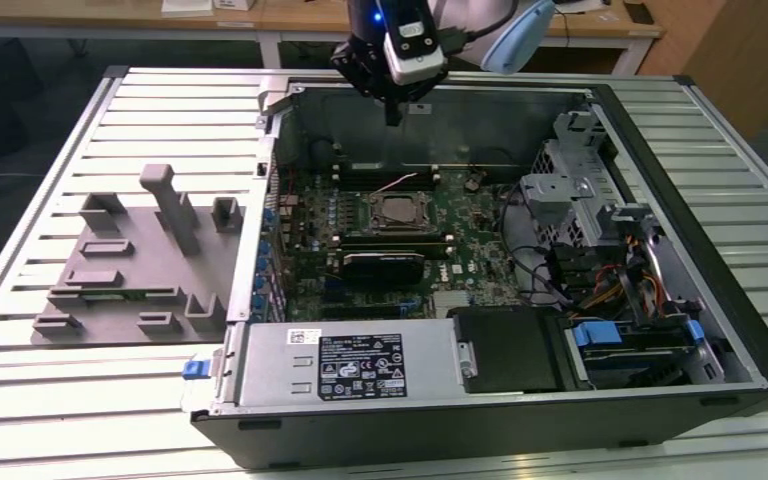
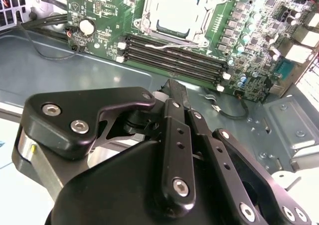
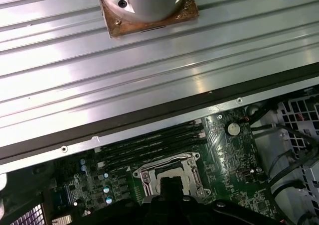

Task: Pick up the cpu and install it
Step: 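Install the first cpu locking lever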

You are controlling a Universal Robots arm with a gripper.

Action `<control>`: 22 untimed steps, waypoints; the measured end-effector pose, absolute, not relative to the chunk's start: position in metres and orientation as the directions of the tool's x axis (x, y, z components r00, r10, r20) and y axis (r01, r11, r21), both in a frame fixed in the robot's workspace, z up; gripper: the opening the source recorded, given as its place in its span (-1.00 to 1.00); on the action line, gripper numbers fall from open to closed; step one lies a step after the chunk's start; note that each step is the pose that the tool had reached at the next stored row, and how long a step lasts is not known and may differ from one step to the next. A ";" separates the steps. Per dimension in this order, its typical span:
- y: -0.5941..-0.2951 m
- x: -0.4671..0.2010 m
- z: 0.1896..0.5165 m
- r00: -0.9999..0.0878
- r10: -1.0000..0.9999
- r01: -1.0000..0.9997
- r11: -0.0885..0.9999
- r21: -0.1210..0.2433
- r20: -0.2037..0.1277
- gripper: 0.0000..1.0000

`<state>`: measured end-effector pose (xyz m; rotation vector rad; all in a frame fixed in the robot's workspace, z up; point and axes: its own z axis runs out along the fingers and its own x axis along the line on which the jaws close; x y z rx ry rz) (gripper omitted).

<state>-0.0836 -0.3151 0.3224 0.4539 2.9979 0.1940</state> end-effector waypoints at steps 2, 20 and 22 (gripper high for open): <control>-0.315 -0.084 0.321 -0.950 0.301 0.287 0.947 0.141 -0.083 -0.79; -0.315 -0.084 0.311 -0.950 0.301 0.287 0.947 0.141 -0.083 -0.79; -0.315 -0.084 0.310 -0.950 0.301 0.287 0.947 0.141 -0.083 -0.79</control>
